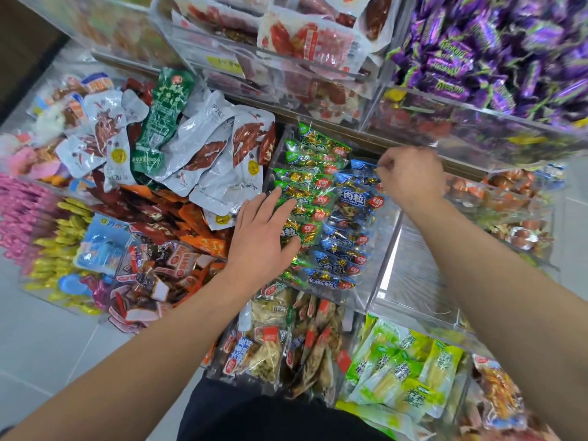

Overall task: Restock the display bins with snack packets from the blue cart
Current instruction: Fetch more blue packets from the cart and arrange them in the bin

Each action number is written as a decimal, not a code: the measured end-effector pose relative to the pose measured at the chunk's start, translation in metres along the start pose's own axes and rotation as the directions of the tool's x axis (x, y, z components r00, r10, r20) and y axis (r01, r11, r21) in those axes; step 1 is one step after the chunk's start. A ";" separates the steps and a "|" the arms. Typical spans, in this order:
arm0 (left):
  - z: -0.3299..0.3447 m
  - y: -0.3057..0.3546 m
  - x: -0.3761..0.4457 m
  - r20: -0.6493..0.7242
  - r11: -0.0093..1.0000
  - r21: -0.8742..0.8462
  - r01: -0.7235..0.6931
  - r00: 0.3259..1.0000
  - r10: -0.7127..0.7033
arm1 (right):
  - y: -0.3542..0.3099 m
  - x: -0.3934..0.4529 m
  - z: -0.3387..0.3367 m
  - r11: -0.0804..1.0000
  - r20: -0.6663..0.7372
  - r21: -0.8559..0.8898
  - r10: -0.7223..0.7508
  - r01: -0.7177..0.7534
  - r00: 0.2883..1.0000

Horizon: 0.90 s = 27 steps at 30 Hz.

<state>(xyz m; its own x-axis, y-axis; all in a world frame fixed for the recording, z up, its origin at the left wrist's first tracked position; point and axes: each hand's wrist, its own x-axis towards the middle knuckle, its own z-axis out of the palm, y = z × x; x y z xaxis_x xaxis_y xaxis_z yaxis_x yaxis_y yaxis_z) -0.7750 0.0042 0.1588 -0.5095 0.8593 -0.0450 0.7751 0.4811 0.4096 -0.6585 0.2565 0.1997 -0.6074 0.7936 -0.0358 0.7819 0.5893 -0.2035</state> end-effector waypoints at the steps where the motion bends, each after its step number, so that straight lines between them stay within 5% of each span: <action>1: 0.000 0.000 0.000 0.001 1.000 -0.004 0.001 1.000 -0.001 | 0.000 0.000 -0.001 0.998 -0.016 0.051 0.038 -0.038 0.999; 7: 0.001 -0.001 0.002 -0.009 1.000 -0.017 0.016 1.000 -0.016 | 0.002 -0.009 -0.001 0.971 -0.250 0.134 0.225 -0.197 0.942; 13: 0.000 0.000 0.002 -0.009 0.999 -0.047 0.020 1.000 -0.020 | -0.007 -0.001 0.001 0.947 -0.197 0.120 0.317 -0.298 0.928; 22: -0.001 -0.001 0.002 -0.018 0.998 -0.058 0.009 1.000 -0.010 | -0.020 0.009 0.012 0.994 -0.121 0.037 0.107 -0.103 0.987; 27: 0.001 -0.001 0.002 -0.013 0.998 -0.061 0.019 1.000 -0.020 | -0.003 -0.017 0.006 0.959 -0.189 0.268 -0.042 0.093 0.981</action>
<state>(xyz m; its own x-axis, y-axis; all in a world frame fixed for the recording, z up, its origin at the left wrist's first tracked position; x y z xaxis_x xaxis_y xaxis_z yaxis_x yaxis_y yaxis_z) -0.7765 0.0059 0.1579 -0.5301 0.8469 -0.0411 0.7406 0.4861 0.4638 -0.6514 0.2409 0.1953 -0.6021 0.7824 0.1588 0.6558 0.5982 -0.4606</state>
